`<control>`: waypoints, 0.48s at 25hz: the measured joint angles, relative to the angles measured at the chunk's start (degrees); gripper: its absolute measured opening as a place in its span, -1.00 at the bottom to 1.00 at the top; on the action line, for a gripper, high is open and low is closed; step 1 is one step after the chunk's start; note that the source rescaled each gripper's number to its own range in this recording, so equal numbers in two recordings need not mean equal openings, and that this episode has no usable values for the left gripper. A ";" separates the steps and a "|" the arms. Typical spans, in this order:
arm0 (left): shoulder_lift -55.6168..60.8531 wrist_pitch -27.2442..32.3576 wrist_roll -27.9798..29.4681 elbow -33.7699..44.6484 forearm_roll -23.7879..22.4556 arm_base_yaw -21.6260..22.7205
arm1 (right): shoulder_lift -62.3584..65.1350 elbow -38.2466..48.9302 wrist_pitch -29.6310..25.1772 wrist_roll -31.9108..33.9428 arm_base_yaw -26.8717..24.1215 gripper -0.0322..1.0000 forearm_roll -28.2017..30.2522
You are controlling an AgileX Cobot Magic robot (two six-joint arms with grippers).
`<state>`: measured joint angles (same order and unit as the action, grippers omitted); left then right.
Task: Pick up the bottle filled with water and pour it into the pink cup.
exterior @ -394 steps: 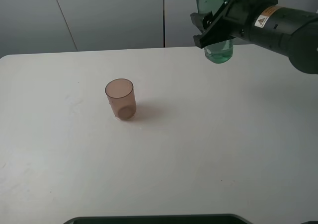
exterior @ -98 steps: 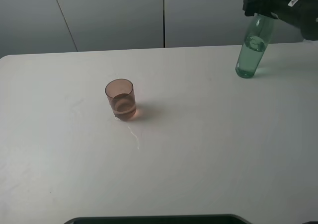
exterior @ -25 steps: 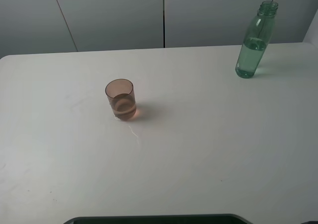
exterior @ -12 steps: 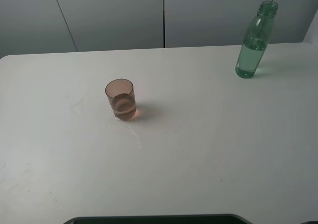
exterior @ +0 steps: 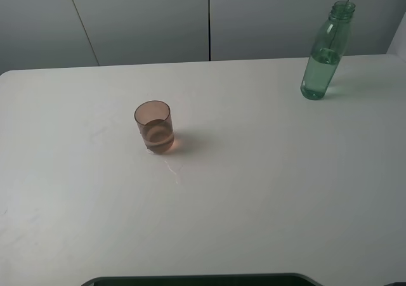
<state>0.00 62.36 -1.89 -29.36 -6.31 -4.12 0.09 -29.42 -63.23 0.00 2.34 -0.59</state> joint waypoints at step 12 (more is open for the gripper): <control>0.00 0.00 0.00 0.00 0.00 0.00 | 0.00 0.00 0.00 0.00 0.00 1.00 0.00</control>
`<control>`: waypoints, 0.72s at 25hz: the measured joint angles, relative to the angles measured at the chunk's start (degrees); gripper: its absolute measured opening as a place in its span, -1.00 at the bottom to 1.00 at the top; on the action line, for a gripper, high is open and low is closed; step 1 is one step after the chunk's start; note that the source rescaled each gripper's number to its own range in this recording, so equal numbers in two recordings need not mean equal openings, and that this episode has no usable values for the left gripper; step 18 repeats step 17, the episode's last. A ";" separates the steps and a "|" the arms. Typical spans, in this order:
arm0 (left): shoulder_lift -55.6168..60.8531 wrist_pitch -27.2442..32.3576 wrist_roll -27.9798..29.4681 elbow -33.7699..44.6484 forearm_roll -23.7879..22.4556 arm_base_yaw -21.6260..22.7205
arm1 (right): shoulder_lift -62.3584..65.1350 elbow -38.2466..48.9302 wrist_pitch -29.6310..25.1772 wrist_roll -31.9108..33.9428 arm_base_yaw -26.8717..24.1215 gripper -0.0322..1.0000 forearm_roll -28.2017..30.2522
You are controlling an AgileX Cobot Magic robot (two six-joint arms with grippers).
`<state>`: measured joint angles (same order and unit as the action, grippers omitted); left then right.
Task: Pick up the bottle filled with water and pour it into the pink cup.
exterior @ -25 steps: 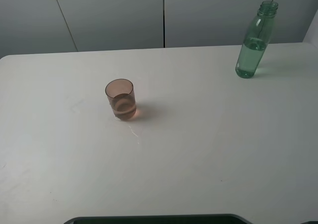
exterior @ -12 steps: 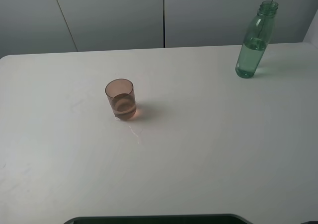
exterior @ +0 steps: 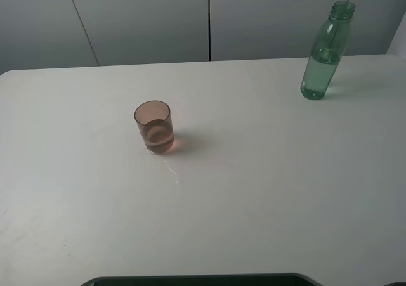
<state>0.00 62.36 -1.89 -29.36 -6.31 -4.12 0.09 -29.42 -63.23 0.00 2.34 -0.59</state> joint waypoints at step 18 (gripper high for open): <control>0.00 0.00 0.00 0.00 0.00 0.00 | 0.00 0.00 0.00 0.00 0.00 1.00 0.00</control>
